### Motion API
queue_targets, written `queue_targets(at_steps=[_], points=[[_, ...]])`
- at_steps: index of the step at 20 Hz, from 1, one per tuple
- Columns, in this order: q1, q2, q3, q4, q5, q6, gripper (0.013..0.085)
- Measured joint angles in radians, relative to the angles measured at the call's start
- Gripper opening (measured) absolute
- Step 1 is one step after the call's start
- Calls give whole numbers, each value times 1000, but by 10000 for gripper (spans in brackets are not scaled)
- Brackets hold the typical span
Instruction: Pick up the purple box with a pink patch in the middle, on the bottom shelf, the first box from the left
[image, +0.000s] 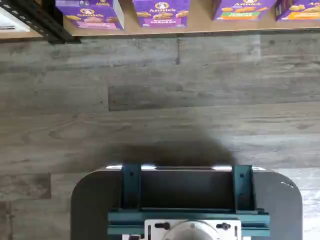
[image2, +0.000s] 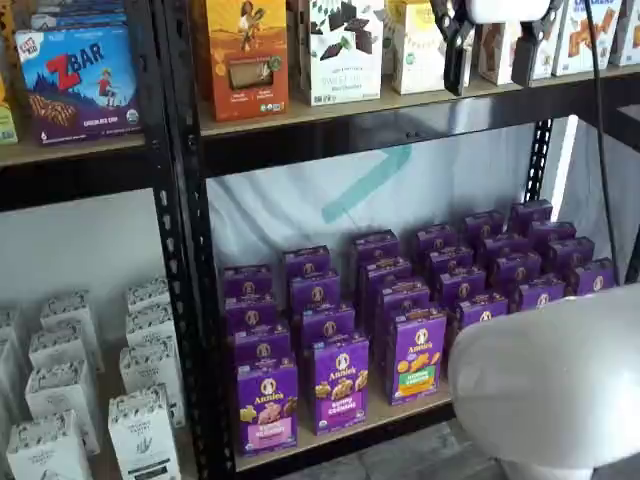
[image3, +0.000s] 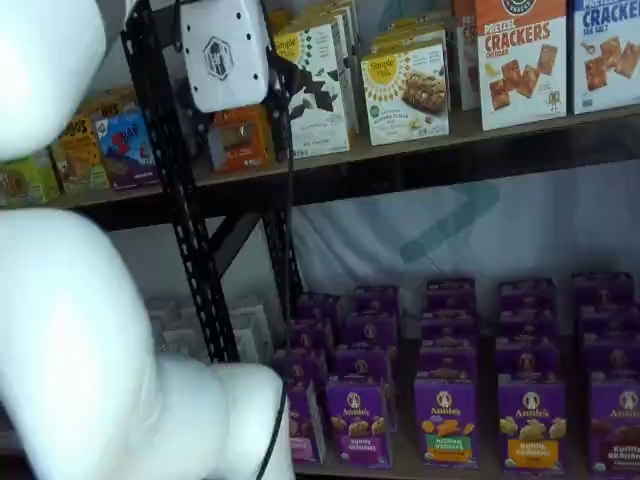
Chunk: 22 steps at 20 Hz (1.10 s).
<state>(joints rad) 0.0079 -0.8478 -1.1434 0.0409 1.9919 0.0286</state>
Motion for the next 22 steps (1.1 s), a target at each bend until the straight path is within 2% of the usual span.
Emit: queue_targets(at_steps=[1,2,3,6,9,19,22], points=[[-15,-6,5,18,-8,-9,850],[-65,-23,23,69,-33,-36,850],[-89,-33,32,97,-49,-50,850],[-100,-36,37,112,-58,-60,850],[-94,-35,45,106,-68,-58,850],[2,-23,127,24,-170,4,850],[19,-22,174,30,-227,19,850]])
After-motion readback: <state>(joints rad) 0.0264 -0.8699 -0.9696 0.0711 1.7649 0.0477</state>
